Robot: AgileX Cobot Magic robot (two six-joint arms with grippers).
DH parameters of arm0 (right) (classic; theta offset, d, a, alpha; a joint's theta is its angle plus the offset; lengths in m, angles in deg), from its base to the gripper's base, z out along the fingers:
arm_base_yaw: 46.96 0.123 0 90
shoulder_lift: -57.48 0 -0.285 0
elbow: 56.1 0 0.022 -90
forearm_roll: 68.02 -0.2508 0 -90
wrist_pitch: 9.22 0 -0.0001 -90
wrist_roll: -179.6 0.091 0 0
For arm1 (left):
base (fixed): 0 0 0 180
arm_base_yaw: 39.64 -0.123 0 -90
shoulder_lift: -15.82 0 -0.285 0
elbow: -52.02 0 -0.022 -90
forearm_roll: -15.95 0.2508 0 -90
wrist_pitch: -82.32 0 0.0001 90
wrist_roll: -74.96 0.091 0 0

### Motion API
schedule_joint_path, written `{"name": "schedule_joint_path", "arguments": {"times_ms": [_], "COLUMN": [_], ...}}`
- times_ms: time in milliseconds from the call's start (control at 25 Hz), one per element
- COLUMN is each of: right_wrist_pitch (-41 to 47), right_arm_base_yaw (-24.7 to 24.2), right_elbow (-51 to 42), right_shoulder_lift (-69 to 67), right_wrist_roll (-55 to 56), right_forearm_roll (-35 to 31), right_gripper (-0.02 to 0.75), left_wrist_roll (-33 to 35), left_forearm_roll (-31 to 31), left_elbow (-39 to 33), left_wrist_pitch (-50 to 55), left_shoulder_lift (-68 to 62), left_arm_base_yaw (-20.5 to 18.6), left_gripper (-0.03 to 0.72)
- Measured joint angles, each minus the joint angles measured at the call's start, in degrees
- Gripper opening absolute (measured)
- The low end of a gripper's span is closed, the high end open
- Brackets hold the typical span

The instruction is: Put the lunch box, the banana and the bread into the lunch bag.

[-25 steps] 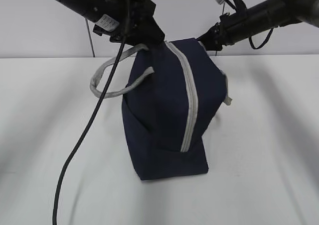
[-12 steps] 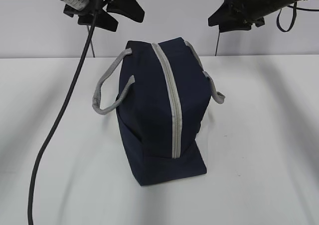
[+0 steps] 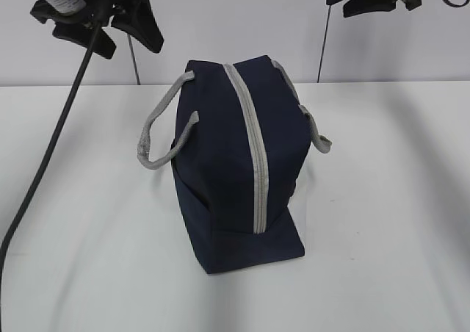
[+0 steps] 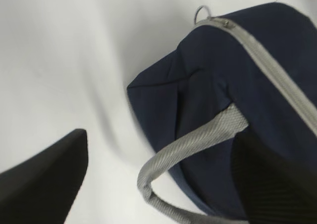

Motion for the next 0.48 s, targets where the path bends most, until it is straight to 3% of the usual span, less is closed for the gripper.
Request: {"name": "schedule_joint_path", "arguments": {"times_ms": [280, 480], "right_wrist_pitch": [0.32, 0.32], "right_arm_base_yaw": [1.66, 4.62], "right_elbow": [-10.64, -16.64], "right_shoulder_lift": [10.00, 14.51], "right_wrist_roll": [3.72, 4.68], "right_forearm_roll": [6.53, 9.84], "right_gripper": [0.338, 0.337], "left_wrist_roll": [-3.63, -5.66], "left_forearm_roll": [3.56, 7.54], "left_elbow": [0.00, 0.00], "left_wrist_pitch": [6.63, 7.03], "left_shoulder_lift": [2.36, 6.12], "left_arm_base_yaw": [0.18, 1.39], "left_gripper": [0.582, 0.524]}}
